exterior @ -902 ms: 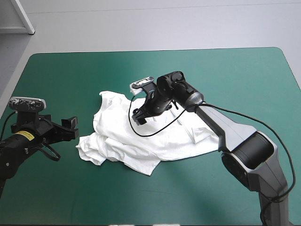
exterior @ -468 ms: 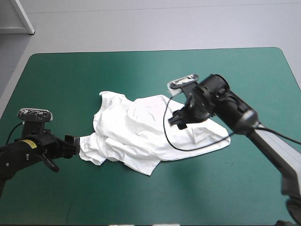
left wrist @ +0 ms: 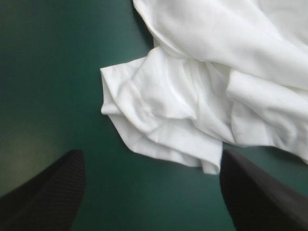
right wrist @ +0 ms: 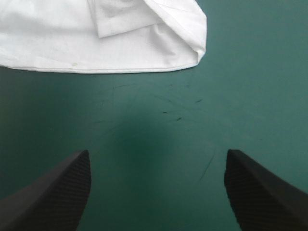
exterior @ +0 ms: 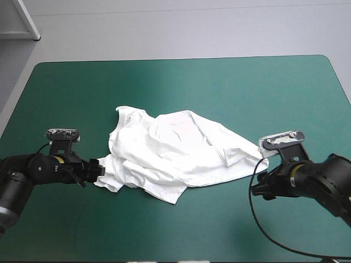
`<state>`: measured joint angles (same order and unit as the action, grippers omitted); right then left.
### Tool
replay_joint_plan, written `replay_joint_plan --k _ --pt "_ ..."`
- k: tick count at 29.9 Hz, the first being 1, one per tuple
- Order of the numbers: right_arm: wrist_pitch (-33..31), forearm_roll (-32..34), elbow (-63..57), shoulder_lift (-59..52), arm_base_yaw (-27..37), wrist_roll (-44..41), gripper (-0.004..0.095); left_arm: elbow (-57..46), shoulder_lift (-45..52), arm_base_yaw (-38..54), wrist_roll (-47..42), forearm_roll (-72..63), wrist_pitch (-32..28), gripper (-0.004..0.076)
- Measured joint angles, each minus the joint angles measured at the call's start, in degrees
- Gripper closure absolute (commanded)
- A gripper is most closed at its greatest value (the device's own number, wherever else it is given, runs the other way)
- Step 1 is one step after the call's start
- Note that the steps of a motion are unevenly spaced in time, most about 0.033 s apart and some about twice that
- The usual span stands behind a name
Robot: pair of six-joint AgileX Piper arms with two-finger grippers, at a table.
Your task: Fold the cloth
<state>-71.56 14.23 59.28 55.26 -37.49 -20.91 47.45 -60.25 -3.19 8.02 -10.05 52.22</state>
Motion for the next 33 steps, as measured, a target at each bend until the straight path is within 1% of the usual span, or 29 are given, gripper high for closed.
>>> replay_joint_plan --k 4,7,9,14,16,18,21,23,25,27,31,33 --pt "0.0 0.7 -1.8 -3.2 0.2 -0.3 0.0194 -2.0 -5.8 0.0 0.0 0.0 -6.7 0.0162" --pt "0.0 0.7 -2.0 -3.7 0.4 -0.4 0.0194 -3.0 -10.5 0.0 0.0 0.0 -11.3 0.0162" --pt "0.0 0.9 -2.1 -3.7 0.4 -0.5 0.0194 -3.3 -13.6 0.0 0.0 0.0 -12.9 0.0162" --pt "0.0 4.7 -2.1 -3.5 0.4 -1.9 0.0194 -3.6 -20.7 -0.1 -1.0 -0.1 -15.0 0.0169" --pt "0.0 5.7 -2.1 -2.6 0.7 -2.0 0.0194 -3.2 -21.7 -0.1 -1.3 -0.4 -15.5 0.0217" --pt "0.0 5.9 -2.1 -0.9 1.5 -2.0 0.0194 -2.9 -22.3 -0.1 -1.3 -0.8 -15.9 0.0294" --pt "0.3 6.0 -2.1 2.4 3.4 -1.2 0.0194 -2.7 -23.0 -0.1 -1.3 -0.9 -16.2 0.0457" --pt "1.8 5.5 -2.1 4.6 4.6 -0.2 0.0194 -2.7 -23.3 -0.1 -1.3 -1.2 -16.9 0.0556" --pt "4.0 4.2 -2.1 7.0 6.6 1.3 0.0194 -3.1 -23.3 -0.1 -1.3 -1.8 -17.7 0.0654" --pt "6.0 1.9 -2.1 9.6 9.0 3.2 0.0194 -3.6 -23.3 -0.1 -1.3 -2.8 -18.3 0.0734" --pt "11.6 -3.1 -2.1 14.6 15.2 8.3 0.0194 -4.3 -23.1 -0.1 -1.3 -4.8 -19.0 0.0734" --pt "14.3 -4.2 -2.1 17.1 17.8 10.1 0.0194 -4.5 -23.1 -0.1 -1.3 -5.0 -19.2 0.0734"
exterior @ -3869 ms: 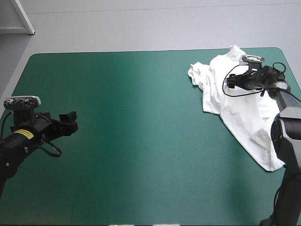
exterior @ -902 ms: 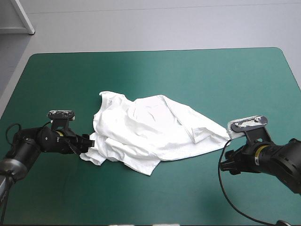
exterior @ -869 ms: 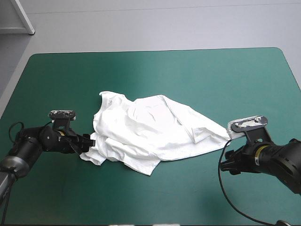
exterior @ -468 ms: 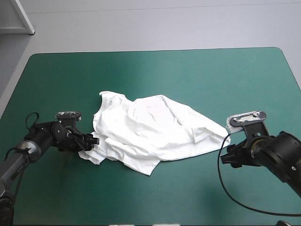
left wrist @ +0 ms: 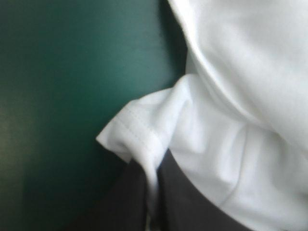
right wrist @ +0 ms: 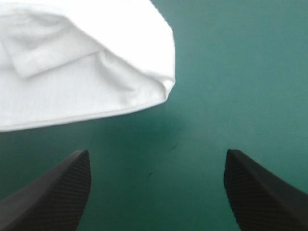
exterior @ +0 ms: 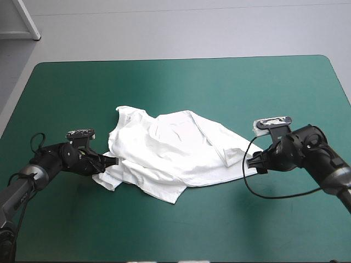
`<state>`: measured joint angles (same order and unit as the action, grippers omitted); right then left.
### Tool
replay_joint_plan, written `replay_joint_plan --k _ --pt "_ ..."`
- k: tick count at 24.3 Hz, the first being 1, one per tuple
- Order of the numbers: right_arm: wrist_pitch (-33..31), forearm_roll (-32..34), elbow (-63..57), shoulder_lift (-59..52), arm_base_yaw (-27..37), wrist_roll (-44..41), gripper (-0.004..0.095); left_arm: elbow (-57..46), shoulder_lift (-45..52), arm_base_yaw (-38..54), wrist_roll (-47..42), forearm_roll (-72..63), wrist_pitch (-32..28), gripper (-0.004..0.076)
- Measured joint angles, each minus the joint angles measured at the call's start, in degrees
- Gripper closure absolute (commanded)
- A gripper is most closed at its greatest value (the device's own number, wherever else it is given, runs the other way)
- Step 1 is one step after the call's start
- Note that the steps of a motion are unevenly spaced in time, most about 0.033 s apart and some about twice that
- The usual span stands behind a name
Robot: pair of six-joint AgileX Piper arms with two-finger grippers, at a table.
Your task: Fold the cloth
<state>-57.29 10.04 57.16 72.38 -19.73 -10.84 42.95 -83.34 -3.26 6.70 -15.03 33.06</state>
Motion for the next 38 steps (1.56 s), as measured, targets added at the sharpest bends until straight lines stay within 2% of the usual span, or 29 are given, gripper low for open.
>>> replay_joint_plan --k 6,9,11,16,21,25,29,31,36,38 --pt "5.9 -3.1 0.0 8.1 5.1 4.6 0.0194 -0.2 0.1 0.0 0.0 -0.3 -0.3 0.0734" --pt "7.3 -6.6 0.0 12.1 6.2 7.5 0.025 -0.4 0.1 0.0 0.0 -0.8 -0.4 0.0734" --pt "8.4 -9.6 0.0 14.5 6.5 10.1 0.0338 -0.4 0.1 0.0 0.0 -1.0 -0.4 0.0734" --pt "9.4 -16.2 0.0 18.3 6.5 14.4 0.0667 -0.4 0.1 0.0 0.0 -1.1 -0.4 0.0734" --pt "12.0 -15.9 -2.0 18.9 6.9 15.8 0.0929 -0.7 0.1 0.1 0.0 -1.2 -1.0 0.0734" --pt "17.4 -15.9 -6.1 17.1 7.3 16.8 0.0926 -0.9 0.1 0.1 0.1 -1.2 -1.5 0.0734" --pt "18.0 -16.1 -6.8 14.3 7.3 16.8 0.0925 -0.9 0.2 0.1 0.5 -1.2 -1.1 0.0734" --pt "14.0 -15.6 -6.0 11.4 7.0 15.6 0.0926 -0.9 0.2 0.1 0.9 -1.3 -1.1 0.0734" --pt "3.5 -7.0 6.0 0.4 6.7 10.8 0.0926 -0.7 2.1 0.1 1.8 -1.2 -1.1 0.0734" --pt "0.6 -5.4 10.9 -1.9 6.7 10.2 0.0926 -0.2 4.0 0.1 2.0 -0.8 2.9 0.0734"
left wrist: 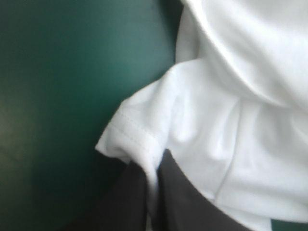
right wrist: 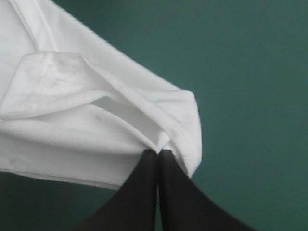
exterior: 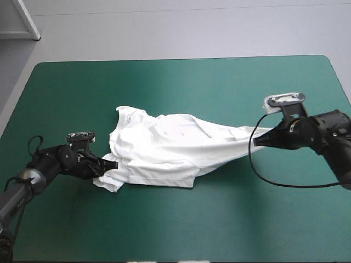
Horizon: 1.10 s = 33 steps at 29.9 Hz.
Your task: Fold the cloth
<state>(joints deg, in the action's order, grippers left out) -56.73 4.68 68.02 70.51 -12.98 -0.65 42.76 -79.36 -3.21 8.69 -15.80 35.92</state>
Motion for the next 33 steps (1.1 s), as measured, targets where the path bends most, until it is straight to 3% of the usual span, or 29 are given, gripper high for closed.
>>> replay_joint_plan --k 6,12,21,27,33 --pt "-9.0 4.3 13.5 -3.4 0.0 -0.9 0.0926 11.8 11.6 0.0 0.2 0.8 9.8 0.0734" --pt "-14.9 5.9 26.5 -3.7 0.0 -0.9 0.0926 34.4 19.3 0.0 0.4 3.4 20.0 0.0734" --pt "-14.9 11.0 48.6 -4.6 0.0 -1.0 0.0926 65.9 19.8 0.0 0.4 15.8 30.4 0.0734" --pt "-14.9 15.8 60.1 -6.2 0.0 -1.9 0.0926 77.1 20.4 0.0 0.0 22.2 33.3 0.0734" --pt "-14.9 14.7 62.4 -8.1 0.0 -2.1 0.0926 77.8 20.8 -0.1 -0.4 22.8 36.0 0.0734"
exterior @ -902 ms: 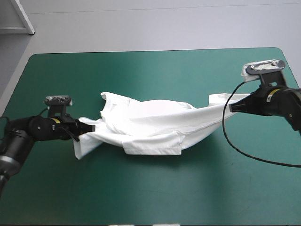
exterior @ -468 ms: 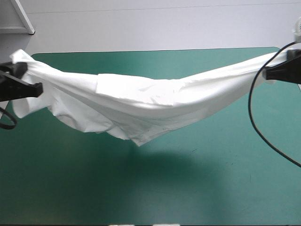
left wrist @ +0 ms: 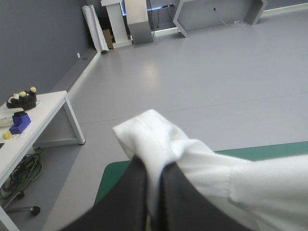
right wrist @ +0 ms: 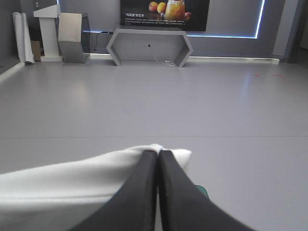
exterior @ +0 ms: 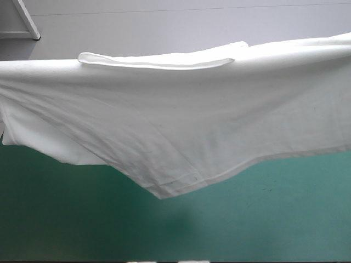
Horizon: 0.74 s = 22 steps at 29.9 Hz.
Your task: Fold the cloth
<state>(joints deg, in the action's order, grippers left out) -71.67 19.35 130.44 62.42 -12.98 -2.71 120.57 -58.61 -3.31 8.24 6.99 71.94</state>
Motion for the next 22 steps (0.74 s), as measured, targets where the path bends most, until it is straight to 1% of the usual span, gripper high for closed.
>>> replay_joint_plan --k 5,8,11,13,15,17,18,22 --pt "0.0 -1.5 -3.2 0.0 0.0 0.0 0.0926 -5.1 0.0 0.0 0.0 -0.9 0.0 0.0734" --pt "0.0 -1.6 -9.0 0.1 0.0 0.0 0.0926 -10.5 -0.1 0.0 0.2 -3.4 0.0 0.0734" --pt "0.1 -2.4 -17.5 1.4 0.0 -0.5 0.0926 -17.2 -0.4 0.0 0.4 -6.6 -1.2 0.0734" --pt "0.7 -4.2 -24.0 3.0 0.0 -0.6 0.0926 -23.5 -0.6 0.0 0.5 -8.1 -4.2 0.0734" --pt "3.8 -6.1 -30.0 4.8 0.0 -1.0 0.0926 -29.4 -1.0 0.0 0.5 -8.5 -7.9 0.0734" --pt "8.1 -6.9 -35.4 6.7 0.0 -1.9 0.0926 -35.5 -1.7 0.0 0.5 -8.7 -12.7 0.0734" --pt "11.3 -7.1 -38.5 8.1 0.0 -2.3 0.0926 -39.3 -2.6 0.0 0.5 -9.1 -16.2 0.0734" --pt "20.7 -6.9 -45.1 13.1 0.0 -3.1 0.0926 -47.0 -7.6 0.0 0.5 -10.8 -25.7 0.0734"
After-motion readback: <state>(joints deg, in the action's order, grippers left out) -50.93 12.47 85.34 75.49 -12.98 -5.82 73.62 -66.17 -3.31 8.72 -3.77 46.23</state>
